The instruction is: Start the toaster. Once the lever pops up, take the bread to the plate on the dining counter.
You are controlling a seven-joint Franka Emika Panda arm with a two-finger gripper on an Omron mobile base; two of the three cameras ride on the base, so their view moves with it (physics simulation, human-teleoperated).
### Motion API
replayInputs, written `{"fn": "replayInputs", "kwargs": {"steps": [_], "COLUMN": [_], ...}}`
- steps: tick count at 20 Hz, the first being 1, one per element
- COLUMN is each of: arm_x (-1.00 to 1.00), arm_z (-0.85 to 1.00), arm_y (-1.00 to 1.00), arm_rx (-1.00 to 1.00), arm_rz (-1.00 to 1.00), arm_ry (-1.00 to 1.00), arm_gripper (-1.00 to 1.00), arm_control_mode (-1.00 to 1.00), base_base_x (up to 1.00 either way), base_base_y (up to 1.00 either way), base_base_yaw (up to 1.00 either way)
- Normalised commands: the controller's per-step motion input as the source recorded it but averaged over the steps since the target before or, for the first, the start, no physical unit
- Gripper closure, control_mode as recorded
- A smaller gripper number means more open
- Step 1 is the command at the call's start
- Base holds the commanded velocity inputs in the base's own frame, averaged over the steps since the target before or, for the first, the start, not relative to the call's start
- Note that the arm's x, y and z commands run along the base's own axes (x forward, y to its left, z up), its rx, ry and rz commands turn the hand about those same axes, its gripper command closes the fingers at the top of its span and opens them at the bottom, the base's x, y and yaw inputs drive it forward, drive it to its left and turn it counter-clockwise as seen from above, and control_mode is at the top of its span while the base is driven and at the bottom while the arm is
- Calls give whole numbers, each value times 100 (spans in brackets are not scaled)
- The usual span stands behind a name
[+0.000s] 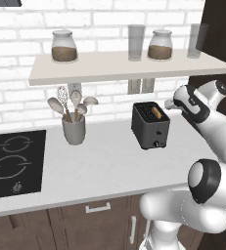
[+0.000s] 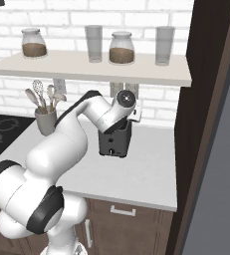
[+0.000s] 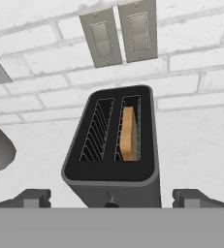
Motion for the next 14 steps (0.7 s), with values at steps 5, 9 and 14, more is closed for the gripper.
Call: {"fn": "replayInputs", "kwargs": {"steps": [5, 9, 14], "arm_x": [0, -6, -19], "arm_z": [0, -3, -21], "arm_y": [0, 0, 7], "arm_rx": [0, 0, -8], "arm_rz": [0, 0, 0], "arm_ry": [0, 1, 0], "arm_gripper": [-100, -100, -100], "arm_control_mode": [-100, -100, -100], "base_base_x": [0, 0, 0], "base_base_y": [0, 0, 0], "base_base_yaw": [0, 0, 0]}}
